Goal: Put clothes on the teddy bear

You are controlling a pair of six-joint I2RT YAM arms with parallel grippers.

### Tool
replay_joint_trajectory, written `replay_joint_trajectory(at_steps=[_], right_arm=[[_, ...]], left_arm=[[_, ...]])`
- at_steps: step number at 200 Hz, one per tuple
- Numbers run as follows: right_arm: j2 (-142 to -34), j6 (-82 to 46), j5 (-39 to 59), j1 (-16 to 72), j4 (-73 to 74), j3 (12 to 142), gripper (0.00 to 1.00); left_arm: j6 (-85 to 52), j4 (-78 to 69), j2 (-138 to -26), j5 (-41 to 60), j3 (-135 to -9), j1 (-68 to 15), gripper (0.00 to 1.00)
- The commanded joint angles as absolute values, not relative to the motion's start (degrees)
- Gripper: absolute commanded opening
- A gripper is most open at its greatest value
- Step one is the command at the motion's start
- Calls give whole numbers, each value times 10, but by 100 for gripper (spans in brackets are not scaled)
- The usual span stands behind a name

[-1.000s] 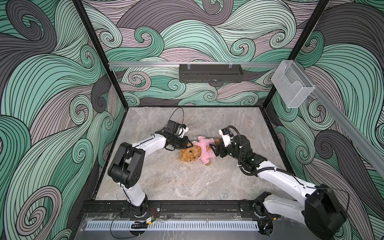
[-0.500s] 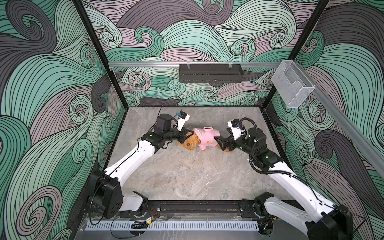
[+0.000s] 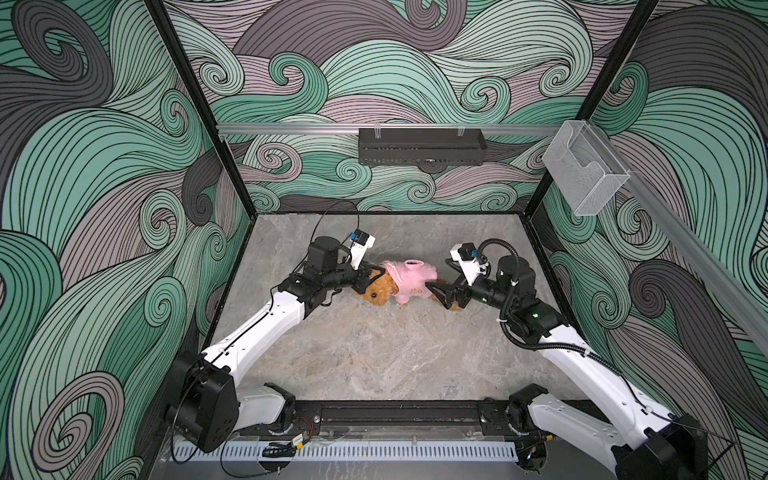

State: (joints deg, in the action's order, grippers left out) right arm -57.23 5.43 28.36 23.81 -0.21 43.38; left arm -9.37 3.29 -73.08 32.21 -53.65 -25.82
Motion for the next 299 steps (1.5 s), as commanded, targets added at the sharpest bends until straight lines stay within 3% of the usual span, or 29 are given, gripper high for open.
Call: replay_joint_trajectory(at_steps=[1,50,89,113,151,178,201,224,247,269,299], right_arm=[[-588,56,321,235,3,429,99],[-616,70,320,235,22,407,96],[-619,50,299,235,20,396,91],[-644,-3,294,228,33,370,80],[-743,-194,367,228,161,316,46],[-787,-295,341,247,245,290,37],[-811,-327,288,262,206,302,38],[-829,-350,252,255,180,304,41],[-840,-349,236,237,158,309,45],[-850,-336,247,210,138,318,50],[-836,-304,261,182,104,326,62]], left_arm=[[-110,-4,-710,342,-541,-264,0],[-116,1,-708,348,-535,-264,0],[-93,132,-736,335,-593,-259,0],[-74,227,-792,370,-647,-252,0],[-73,307,-917,392,-724,-233,0],[-89,379,-1025,366,-829,-220,22],[-92,433,-1103,301,-931,-216,44],[-91,486,-1145,159,-1029,-213,61],[-84,518,-1141,-11,-1087,-212,85],[-87,511,-1094,-112,-1060,-213,88],[-90,409,-949,-81,-892,-233,87]])
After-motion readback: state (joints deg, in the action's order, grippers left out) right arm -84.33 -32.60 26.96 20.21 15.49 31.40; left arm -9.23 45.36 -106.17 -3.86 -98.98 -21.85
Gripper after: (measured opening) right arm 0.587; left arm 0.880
